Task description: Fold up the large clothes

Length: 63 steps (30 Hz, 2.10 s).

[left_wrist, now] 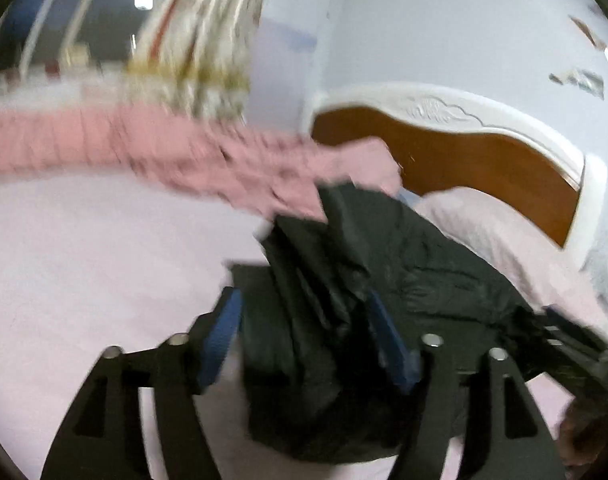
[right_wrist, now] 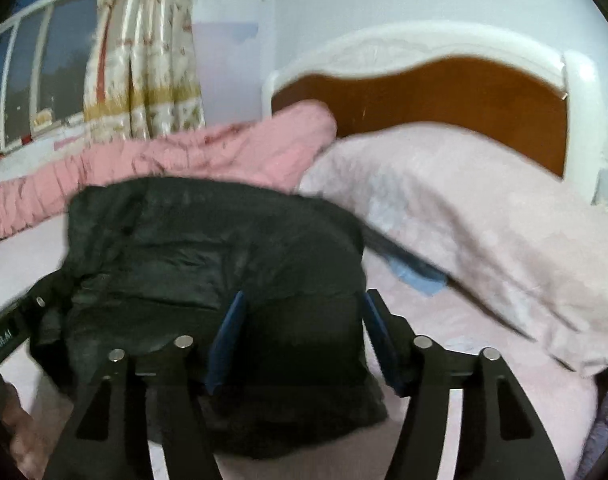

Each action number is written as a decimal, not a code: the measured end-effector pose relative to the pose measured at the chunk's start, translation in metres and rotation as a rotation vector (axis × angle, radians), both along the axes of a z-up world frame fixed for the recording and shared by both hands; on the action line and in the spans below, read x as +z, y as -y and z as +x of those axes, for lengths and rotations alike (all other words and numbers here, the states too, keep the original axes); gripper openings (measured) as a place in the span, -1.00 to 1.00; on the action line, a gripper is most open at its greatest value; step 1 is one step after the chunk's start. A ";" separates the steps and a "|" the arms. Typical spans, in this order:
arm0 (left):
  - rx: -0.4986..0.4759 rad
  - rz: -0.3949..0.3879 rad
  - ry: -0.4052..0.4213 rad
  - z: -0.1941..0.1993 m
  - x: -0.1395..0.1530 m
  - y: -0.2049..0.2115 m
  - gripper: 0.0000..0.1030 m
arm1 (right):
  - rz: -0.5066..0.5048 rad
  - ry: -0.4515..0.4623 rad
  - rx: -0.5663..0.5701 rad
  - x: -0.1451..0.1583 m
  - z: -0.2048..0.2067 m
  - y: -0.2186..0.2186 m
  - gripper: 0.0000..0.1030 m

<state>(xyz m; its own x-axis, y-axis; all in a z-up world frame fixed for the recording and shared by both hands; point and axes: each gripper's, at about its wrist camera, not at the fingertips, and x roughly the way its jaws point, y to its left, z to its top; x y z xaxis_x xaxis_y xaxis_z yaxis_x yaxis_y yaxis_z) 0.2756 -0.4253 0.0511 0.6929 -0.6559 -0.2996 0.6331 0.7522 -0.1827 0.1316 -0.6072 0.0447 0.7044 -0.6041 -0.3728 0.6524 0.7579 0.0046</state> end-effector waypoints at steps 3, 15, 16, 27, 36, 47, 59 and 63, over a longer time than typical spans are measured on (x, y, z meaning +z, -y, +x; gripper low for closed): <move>0.041 0.037 0.102 -0.024 0.010 -0.031 0.56 | -0.049 0.067 0.029 0.015 -0.028 -0.030 0.65; 0.145 0.083 0.291 -0.121 0.032 -0.189 0.99 | -0.063 0.157 0.190 0.046 -0.091 -0.162 1.00; 0.163 0.100 0.301 -0.127 0.029 -0.194 0.99 | -0.075 0.167 0.201 0.046 -0.095 -0.173 1.00; 0.186 0.115 0.280 -0.128 -0.013 -0.204 0.99 | -0.073 0.104 0.186 -0.004 -0.090 -0.212 1.00; 0.193 0.085 0.279 -0.131 -0.014 -0.211 0.99 | -0.163 0.109 0.144 -0.006 -0.094 -0.224 1.00; 0.214 0.082 0.279 -0.132 -0.011 -0.213 0.99 | -0.146 0.115 0.129 -0.005 -0.096 -0.218 1.00; 0.240 0.094 0.315 -0.139 -0.009 -0.217 1.00 | -0.145 0.107 0.127 -0.006 -0.096 -0.214 1.00; 0.234 0.088 0.315 -0.139 -0.008 -0.223 1.00 | -0.144 0.106 0.128 -0.006 -0.096 -0.213 1.00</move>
